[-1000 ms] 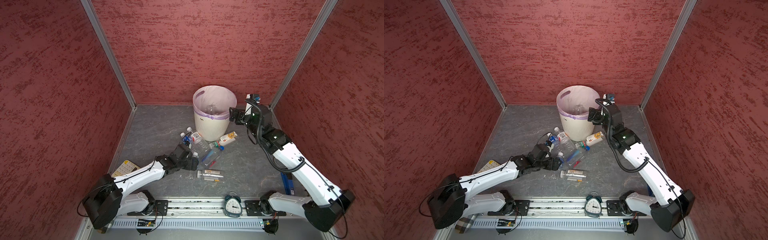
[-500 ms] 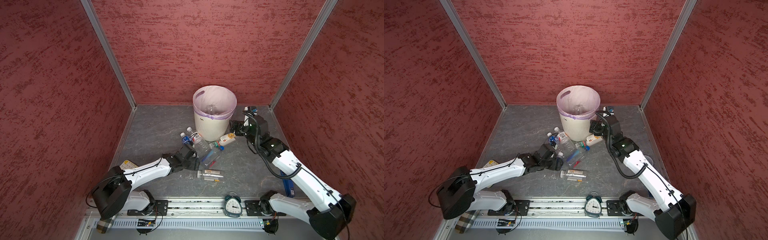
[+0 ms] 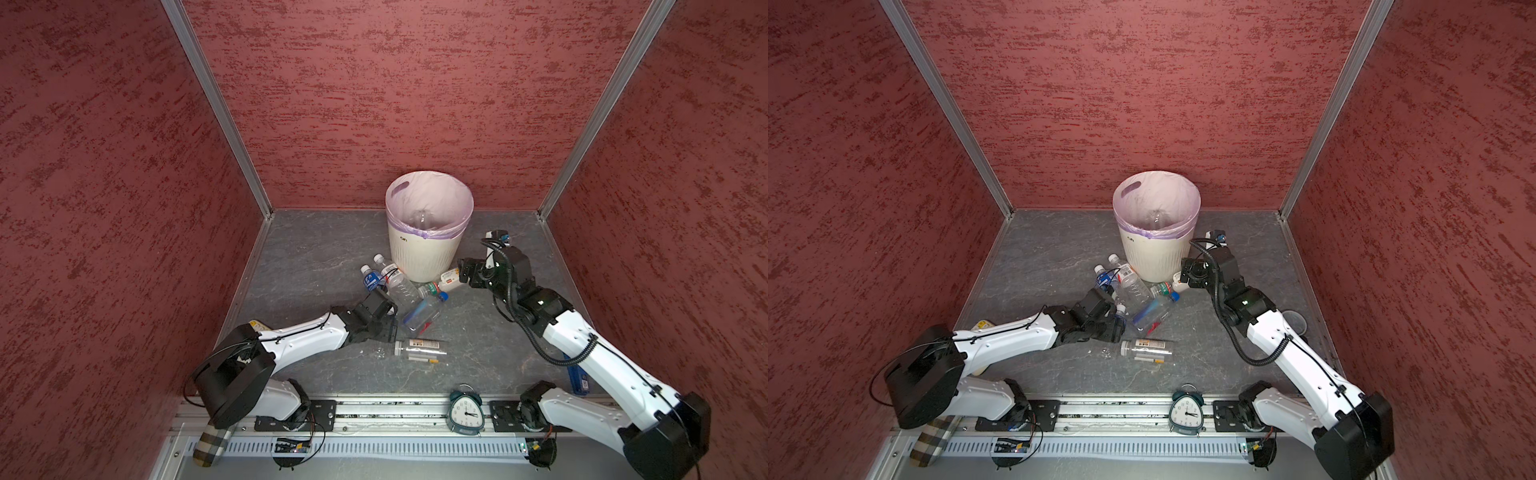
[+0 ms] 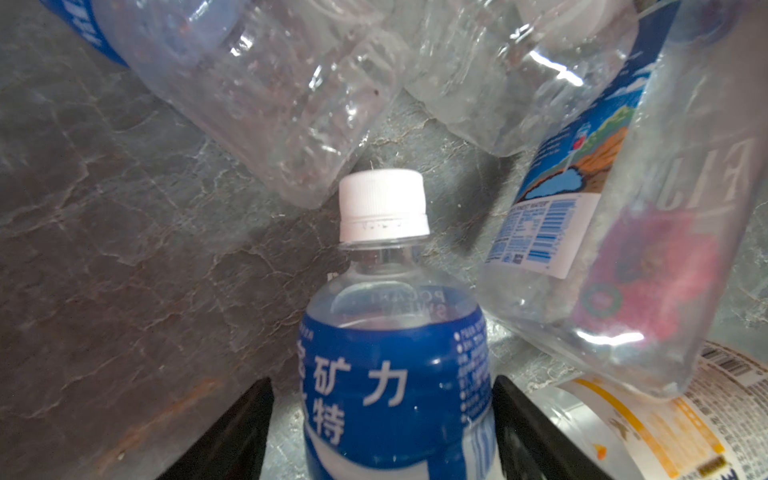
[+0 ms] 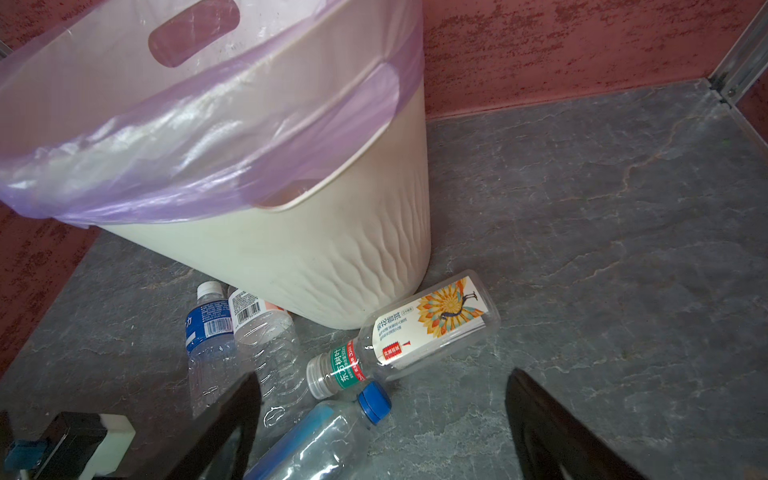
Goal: Throw the plastic bottles in the bin
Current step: 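Close the left gripper on the upright blue-labelled bottle's body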
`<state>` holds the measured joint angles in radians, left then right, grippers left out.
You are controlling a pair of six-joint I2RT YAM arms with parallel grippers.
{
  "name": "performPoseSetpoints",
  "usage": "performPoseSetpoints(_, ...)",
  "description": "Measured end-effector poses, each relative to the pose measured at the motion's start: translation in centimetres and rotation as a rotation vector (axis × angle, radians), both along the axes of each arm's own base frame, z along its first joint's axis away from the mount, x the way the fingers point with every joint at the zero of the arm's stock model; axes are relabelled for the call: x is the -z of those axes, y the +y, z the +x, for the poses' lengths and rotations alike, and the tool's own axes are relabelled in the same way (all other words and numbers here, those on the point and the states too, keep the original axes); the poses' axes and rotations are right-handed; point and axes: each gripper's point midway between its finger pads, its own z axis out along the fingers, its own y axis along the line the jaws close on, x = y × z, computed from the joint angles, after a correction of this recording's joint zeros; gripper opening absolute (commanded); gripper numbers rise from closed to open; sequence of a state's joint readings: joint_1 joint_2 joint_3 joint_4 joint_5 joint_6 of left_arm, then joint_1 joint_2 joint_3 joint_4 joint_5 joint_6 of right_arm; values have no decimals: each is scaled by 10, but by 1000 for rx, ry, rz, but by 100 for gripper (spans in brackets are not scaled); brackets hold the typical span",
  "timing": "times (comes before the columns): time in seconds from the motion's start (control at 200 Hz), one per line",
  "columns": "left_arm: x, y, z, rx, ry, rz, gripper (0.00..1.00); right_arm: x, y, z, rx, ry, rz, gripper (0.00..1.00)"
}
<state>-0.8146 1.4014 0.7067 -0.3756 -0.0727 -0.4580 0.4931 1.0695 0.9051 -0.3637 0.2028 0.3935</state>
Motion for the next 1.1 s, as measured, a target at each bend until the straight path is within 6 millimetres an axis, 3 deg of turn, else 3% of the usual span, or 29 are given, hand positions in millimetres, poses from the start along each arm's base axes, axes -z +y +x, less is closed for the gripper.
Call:
performPoseSetpoints(0.416,11,-2,2,-2,37,41,76,17,1,-6,-2,41,18,91)
performPoseSetpoints(0.817,10,-3,5,-6,35,51,56,33,3,-13,-14,85,35,89)
performPoseSetpoints(1.097,5,0,7,-15,17,58,48,43,5,-18,-20,110,42,87)
